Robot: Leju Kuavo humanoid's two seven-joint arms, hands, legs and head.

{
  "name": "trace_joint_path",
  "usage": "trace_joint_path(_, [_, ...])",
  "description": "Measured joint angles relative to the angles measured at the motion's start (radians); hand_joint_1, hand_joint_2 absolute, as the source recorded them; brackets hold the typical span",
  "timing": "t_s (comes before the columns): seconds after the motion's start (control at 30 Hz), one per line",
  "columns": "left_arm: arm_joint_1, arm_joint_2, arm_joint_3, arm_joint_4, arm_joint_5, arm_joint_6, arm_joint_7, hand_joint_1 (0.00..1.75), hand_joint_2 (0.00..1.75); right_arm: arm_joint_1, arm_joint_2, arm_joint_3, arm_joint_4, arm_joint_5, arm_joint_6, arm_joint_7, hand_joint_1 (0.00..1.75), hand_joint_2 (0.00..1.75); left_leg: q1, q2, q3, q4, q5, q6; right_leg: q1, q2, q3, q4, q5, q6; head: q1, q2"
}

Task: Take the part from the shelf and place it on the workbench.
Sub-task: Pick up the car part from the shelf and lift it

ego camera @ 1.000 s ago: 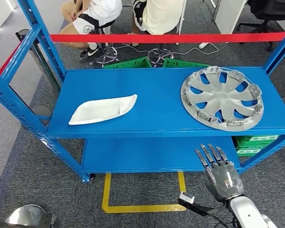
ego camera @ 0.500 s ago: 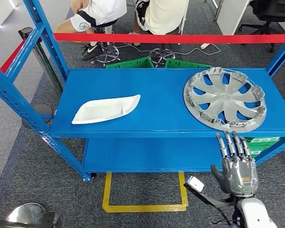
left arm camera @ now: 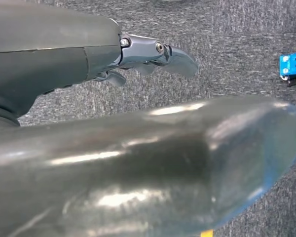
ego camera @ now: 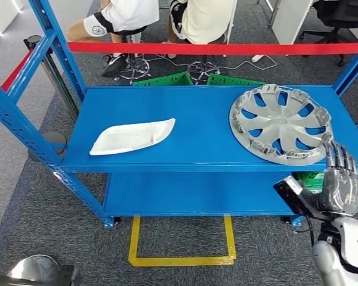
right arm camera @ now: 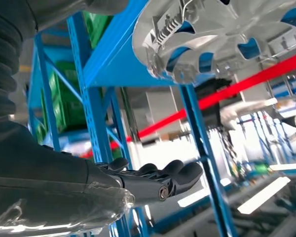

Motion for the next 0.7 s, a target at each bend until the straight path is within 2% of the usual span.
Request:
trace_joint_path(0.13, [-0.002, 0.001, 0.000, 0.000, -0.013, -0.006, 0.000, 0.00, 0.00, -0.079, 0.000, -0.011, 0.102, -0.045, 0.090, -0.030, 0.00, 1.75, 0.000, 0.000, 0.000, 0.000, 0.001, 0.000, 0.000, 0.000, -0.001, 0.000, 0.001, 0.000, 0.000, 0.000])
trace_joint_path(0.37, [-0.003, 0.002, -0.001, 0.000, -0.032, -0.016, 0.000, 0.00, 0.00, -0.188, -0.001, 0.009, 0.253, -0.029, 0.196, -0.044, 0.00, 1.75, 0.000, 0.000, 0.000, 0.000, 0.001, 0.001, 0.000, 0.001, -0.001, 0.001, 0.001, 0.000, 0.000, 0.000])
trace_joint_path(0.53, [-0.008, 0.006, -0.004, 0.000, -0.053, -0.029, 0.000, 0.00, 0.00, -0.325, -0.014, 0.101, 0.417, -0.034, 0.433, -0.098, 0.00, 1.75, 0.000, 0.001, -0.001, 0.000, 0.003, 0.000, 0.000, 0.001, -0.002, 0.002, 0.002, 0.000, 0.000, 0.000])
trace_joint_path(0.7, [-0.012, 0.008, -0.004, 0.000, -0.074, -0.033, 0.005, 0.00, 0.00, -0.467, -0.017, 0.248, 0.576, -0.033, 0.513, -0.110, 0.00, 1.75, 0.000, 0.001, -0.001, 0.000, 0.004, -0.001, 0.000, 0.001, -0.003, 0.003, 0.003, 0.000, 0.000, 0.000])
